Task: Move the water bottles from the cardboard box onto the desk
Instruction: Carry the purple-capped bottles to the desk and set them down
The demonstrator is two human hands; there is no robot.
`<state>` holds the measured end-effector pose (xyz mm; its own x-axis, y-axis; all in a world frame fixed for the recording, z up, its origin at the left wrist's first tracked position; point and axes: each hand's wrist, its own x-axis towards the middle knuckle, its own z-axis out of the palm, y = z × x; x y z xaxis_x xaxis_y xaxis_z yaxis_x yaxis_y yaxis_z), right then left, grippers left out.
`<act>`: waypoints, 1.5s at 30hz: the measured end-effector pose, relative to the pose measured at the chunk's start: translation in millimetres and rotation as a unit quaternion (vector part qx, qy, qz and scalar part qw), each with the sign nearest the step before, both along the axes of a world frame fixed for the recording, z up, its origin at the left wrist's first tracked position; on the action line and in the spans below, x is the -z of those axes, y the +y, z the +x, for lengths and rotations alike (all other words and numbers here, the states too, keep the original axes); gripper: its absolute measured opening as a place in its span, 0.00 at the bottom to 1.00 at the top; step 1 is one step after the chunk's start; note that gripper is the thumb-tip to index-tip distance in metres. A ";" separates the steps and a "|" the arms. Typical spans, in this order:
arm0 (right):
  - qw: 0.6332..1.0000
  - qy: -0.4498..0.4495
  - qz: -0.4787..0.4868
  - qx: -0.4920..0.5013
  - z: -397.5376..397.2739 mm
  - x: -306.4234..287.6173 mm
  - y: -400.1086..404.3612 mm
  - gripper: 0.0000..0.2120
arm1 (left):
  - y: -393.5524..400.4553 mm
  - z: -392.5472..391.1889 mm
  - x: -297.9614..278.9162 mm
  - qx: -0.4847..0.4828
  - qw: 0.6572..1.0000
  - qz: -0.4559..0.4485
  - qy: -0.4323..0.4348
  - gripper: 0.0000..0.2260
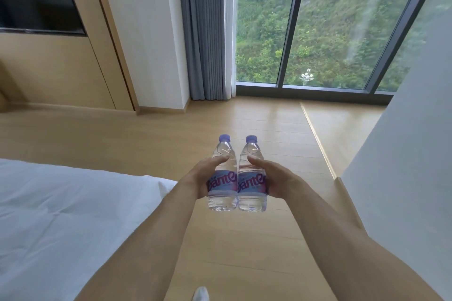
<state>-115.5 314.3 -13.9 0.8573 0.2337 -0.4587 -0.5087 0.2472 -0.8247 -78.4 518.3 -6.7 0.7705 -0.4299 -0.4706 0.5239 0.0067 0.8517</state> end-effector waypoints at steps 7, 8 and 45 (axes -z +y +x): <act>1.000 0.013 -0.008 -0.005 142.3 -2.6 31.5 0.27 | 30.8 129.0 -8.2 -0.015 1.000 0.007 0.014 0.17; 1.000 0.009 -0.010 -0.008 160.7 -4.4 36.2 0.26 | 35.0 146.0 -11.8 -0.014 1.000 0.009 0.012 0.17; 0.976 0.052 -0.050 -0.205 787.5 26.4 94.3 0.28 | 71.4 675.8 -2.2 -0.264 0.963 0.043 0.006 0.23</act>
<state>672.1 408.6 -40.3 0.6484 0.4966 -0.5771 -0.6306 -0.0744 -0.7725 597.4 589.7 -4.5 0.8654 0.0620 -0.4972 0.4765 0.2049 0.8550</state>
